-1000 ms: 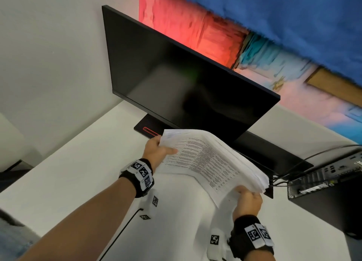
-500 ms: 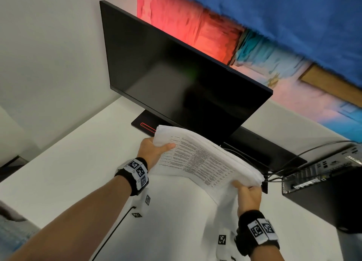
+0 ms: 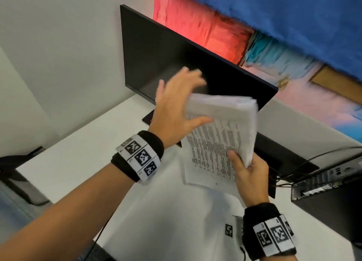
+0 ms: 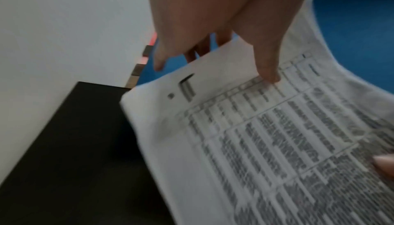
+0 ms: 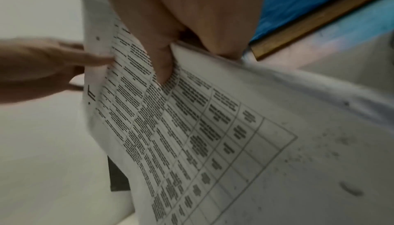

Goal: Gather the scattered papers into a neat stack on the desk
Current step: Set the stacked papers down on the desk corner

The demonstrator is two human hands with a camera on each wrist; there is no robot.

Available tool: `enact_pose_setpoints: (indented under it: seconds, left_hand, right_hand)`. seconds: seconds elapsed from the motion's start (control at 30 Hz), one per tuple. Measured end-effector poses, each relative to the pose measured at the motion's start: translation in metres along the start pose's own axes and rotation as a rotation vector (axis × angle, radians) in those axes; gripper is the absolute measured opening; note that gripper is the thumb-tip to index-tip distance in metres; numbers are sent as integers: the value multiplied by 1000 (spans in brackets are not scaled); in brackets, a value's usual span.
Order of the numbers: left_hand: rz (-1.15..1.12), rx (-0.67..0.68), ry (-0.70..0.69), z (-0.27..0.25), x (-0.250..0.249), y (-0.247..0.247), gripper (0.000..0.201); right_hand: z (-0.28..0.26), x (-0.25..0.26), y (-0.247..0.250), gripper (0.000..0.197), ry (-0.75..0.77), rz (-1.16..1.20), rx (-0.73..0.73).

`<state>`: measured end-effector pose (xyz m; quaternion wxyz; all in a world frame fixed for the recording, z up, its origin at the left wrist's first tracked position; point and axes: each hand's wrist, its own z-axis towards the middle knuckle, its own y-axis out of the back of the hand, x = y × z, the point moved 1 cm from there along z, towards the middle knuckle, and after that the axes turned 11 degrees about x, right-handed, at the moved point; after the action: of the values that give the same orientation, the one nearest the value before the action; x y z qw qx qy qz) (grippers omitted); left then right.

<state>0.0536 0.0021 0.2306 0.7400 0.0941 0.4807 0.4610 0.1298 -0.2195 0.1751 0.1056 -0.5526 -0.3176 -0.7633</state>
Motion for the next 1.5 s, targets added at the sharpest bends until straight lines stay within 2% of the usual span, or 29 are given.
enact_pose_setpoints:
  seconds: [0.07, 0.13, 0.2, 0.27, 0.3, 0.37, 0.43, 0.5, 0.7, 0.8, 0.9, 1.03, 1.13, 1.27, 1.37, 1.5]
  left_hand:
    - [-135, -116, 208, -14, 17, 3, 105]
    - [-412, -58, 464, -32, 36, -6, 115]
    - [-668, 93, 552, -51, 50, -20, 104]
    - [-759, 197, 554, -67, 59, -33, 79]
    - [-741, 218, 565, -75, 61, -38, 66]
    - [-704, 233, 628, -93, 72, -50, 54]
    - [-700, 260, 712, -114, 84, -60, 62]
    - [-678, 296, 752, -129, 94, -68, 70]
    - [-490, 325, 645, -124, 94, -69, 41]
    - [-504, 270, 564, -113, 93, -53, 25]
    - [-496, 191, 540, -108, 105, -29, 15]
    - [-351, 181, 625, -119, 148, 16, 12]
    - [-196, 229, 744, -144, 204, 54, 16]
    - [127, 373, 987, -183, 278, 99, 37]
    - [254, 423, 1092, -197, 302, 116, 34]
    - [328, 373, 1070, -192, 314, 124, 27]
  right_hand:
    - [-6, 1, -4, 23, -8, 195, -55]
    - [-11, -1, -9, 24, -37, 385, -102]
    - [-15, -6, -17, 22, -77, 470, -127]
    - [-21, -19, -28, 21, -136, 480, -127]
    - [-25, -28, -35, 26, -180, 479, -116]
    - [-38, -54, -49, 50, -306, 487, -82]
    - [-51, -78, -62, 71, -447, 476, -56]
    - [-60, -95, -70, 75, -513, 452, -59]
    - [-47, -86, -69, 51, -458, 399, -106]
    - [-30, -68, -71, 39, -389, 368, -85]
    - [-13, -58, -90, 39, -374, 346, -14]
    - [3, -56, -137, 31, -457, 310, 106]
    - [5, -55, -170, 27, -561, 325, 262]
    - [-5, -63, -191, 19, -733, 250, 502]
    - [-15, -85, -190, 26, -840, 178, 533]
    - [-25, -103, -178, 32, -947, 101, 443]
